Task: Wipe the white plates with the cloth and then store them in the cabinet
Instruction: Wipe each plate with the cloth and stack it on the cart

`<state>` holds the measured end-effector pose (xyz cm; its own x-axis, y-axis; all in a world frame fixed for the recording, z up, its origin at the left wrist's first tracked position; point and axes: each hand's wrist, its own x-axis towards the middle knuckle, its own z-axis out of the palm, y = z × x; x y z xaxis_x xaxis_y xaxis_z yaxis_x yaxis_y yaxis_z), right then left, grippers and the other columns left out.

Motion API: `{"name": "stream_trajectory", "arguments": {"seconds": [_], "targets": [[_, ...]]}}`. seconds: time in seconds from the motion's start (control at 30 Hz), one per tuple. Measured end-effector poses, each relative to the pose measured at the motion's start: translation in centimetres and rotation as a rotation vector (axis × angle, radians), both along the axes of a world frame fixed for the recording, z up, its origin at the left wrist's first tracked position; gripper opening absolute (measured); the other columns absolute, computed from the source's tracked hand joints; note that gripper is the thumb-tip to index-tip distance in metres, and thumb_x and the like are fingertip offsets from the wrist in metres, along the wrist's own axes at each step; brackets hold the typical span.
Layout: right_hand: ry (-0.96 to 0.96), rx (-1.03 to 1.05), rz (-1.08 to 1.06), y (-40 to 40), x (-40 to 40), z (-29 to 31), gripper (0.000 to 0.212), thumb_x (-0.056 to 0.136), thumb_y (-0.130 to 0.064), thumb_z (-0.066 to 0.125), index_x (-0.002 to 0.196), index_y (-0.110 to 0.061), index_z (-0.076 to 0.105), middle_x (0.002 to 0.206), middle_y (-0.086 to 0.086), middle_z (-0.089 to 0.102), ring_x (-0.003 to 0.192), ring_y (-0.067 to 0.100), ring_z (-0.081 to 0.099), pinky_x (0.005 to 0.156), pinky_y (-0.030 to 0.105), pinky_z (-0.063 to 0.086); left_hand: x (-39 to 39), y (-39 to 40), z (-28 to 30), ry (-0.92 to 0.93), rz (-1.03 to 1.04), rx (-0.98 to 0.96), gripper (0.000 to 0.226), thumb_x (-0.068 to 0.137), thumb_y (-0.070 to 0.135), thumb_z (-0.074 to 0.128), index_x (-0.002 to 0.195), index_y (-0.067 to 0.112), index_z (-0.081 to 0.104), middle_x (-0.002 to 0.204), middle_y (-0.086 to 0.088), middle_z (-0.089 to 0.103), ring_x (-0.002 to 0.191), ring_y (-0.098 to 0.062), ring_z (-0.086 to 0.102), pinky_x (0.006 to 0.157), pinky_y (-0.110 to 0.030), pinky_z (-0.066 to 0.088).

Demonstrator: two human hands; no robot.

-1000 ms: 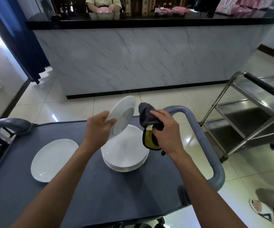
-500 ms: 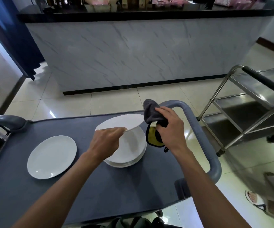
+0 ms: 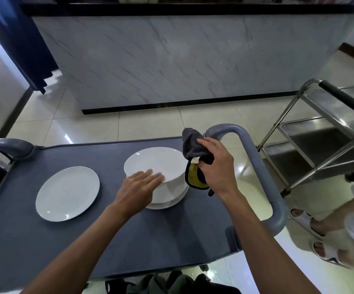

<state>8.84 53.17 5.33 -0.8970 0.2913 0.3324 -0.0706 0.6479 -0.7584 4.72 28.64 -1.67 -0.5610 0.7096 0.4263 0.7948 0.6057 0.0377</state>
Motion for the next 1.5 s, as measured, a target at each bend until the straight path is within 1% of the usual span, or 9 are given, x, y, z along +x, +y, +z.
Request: {"name": "stream_trajectory", "arguments": {"seconds": [0.1, 0.27, 0.53, 0.77, 0.9, 1.07, 1.27, 1.37, 1.5], "targets": [[-0.002, 0.003, 0.004, -0.2, 0.0, -0.1, 0.058, 0.075, 0.009, 0.071, 0.128, -0.016, 0.066, 0.132, -0.003, 0.058, 0.124, 0.012, 0.053, 0.110, 0.028, 0.043, 0.3, -0.1, -0.2, 0.018, -0.027, -0.050, 0.038, 0.078, -0.006, 0.057, 0.106, 0.009, 0.076, 0.110, -0.006, 0.075, 0.096, -0.032, 0.073, 0.068, -0.040, 0.061], [-0.017, 0.003, 0.029, -0.6, 0.3, -0.5, 0.058, 0.076, 0.010, 0.070, 0.128, -0.014, 0.065, 0.134, -0.001, 0.058, 0.124, 0.012, 0.053, 0.110, 0.026, 0.041, 1.0, -0.7, -0.6, -0.038, -0.042, -0.183, 0.053, 0.065, -0.002, 0.084, 0.116, 0.007, 0.072, 0.120, -0.010, 0.072, 0.107, -0.036, 0.070, 0.079, -0.045, 0.061], [-0.047, 0.025, 0.036, -1.3, 0.7, -1.5, 0.058, 0.076, 0.009, 0.071, 0.129, -0.015, 0.065, 0.131, -0.003, 0.058, 0.117, 0.002, 0.049, 0.099, -0.001, 0.030, 1.7, -1.4, -0.7, -0.069, -0.050, -0.284, 0.067, 0.056, 0.004, 0.090, 0.120, 0.008, 0.071, 0.123, -0.010, 0.071, 0.111, -0.036, 0.068, 0.082, -0.043, 0.061], [-0.079, 0.041, 0.061, -1.6, 0.7, -2.1, 0.059, 0.078, 0.005, 0.072, 0.132, -0.019, 0.063, 0.134, -0.006, 0.056, 0.121, 0.002, 0.048, 0.101, 0.001, 0.031, 1.9, -1.7, -1.0, -0.083, -0.050, -0.335, 0.070, 0.058, 0.010, 0.093, 0.124, 0.010, 0.070, 0.126, -0.009, 0.069, 0.114, -0.036, 0.067, 0.084, -0.043, 0.060], [-0.091, 0.058, 0.075, -1.7, 0.8, -2.1, 0.058, 0.078, 0.005, 0.072, 0.131, -0.018, 0.063, 0.134, -0.004, 0.056, 0.124, 0.010, 0.051, 0.108, 0.017, 0.039, 1.9, -1.8, -1.1, -0.109, -0.070, -0.322, 0.071, 0.059, 0.010, 0.092, 0.125, 0.011, 0.069, 0.128, -0.008, 0.067, 0.117, -0.035, 0.065, 0.088, -0.042, 0.058], [-0.111, 0.075, 0.082, -1.9, 0.9, -2.2, 0.057, 0.079, 0.004, 0.072, 0.131, -0.018, 0.064, 0.133, -0.004, 0.057, 0.124, 0.010, 0.051, 0.107, 0.017, 0.039, 1.3, -2.2, -1.8, -0.099, -0.141, -0.237, 0.054, 0.078, 0.004, 0.081, 0.129, 0.011, 0.065, 0.133, -0.011, 0.064, 0.122, -0.036, 0.061, 0.091, -0.042, 0.055], [-0.116, 0.095, 0.102, -2.6, 0.7, -2.6, 0.057, 0.078, 0.006, 0.071, 0.131, -0.016, 0.064, 0.133, -0.001, 0.058, 0.123, 0.014, 0.052, 0.108, 0.030, 0.045, 1.1, -2.6, -2.9, -0.111, -0.155, -0.188, 0.042, 0.090, 0.014, 0.070, 0.132, 0.014, 0.063, 0.139, -0.008, 0.060, 0.128, -0.035, 0.056, 0.098, -0.043, 0.051], [-0.108, 0.105, 0.119, -3.2, 0.4, -2.5, 0.057, 0.077, 0.007, 0.070, 0.130, -0.015, 0.065, 0.132, 0.000, 0.058, 0.123, 0.015, 0.053, 0.107, 0.031, 0.045, 1.2, -2.6, -2.9, -0.185, -0.144, -0.074, 0.028, 0.101, 0.025, 0.050, 0.122, 0.015, 0.066, 0.133, -0.004, 0.064, 0.127, -0.030, 0.056, 0.099, -0.042, 0.050], [-0.096, 0.120, 0.145, -4.3, -0.2, -1.8, 0.057, 0.077, 0.007, 0.071, 0.130, -0.014, 0.065, 0.133, 0.002, 0.059, 0.123, 0.018, 0.053, 0.107, 0.031, 0.045, 1.1, -2.8, -2.0, -0.240, -0.045, 0.033, 0.020, 0.099, 0.028, 0.059, 0.102, 0.015, 0.074, 0.109, -0.001, 0.072, 0.108, -0.025, 0.063, 0.089, -0.040, 0.054]]}}
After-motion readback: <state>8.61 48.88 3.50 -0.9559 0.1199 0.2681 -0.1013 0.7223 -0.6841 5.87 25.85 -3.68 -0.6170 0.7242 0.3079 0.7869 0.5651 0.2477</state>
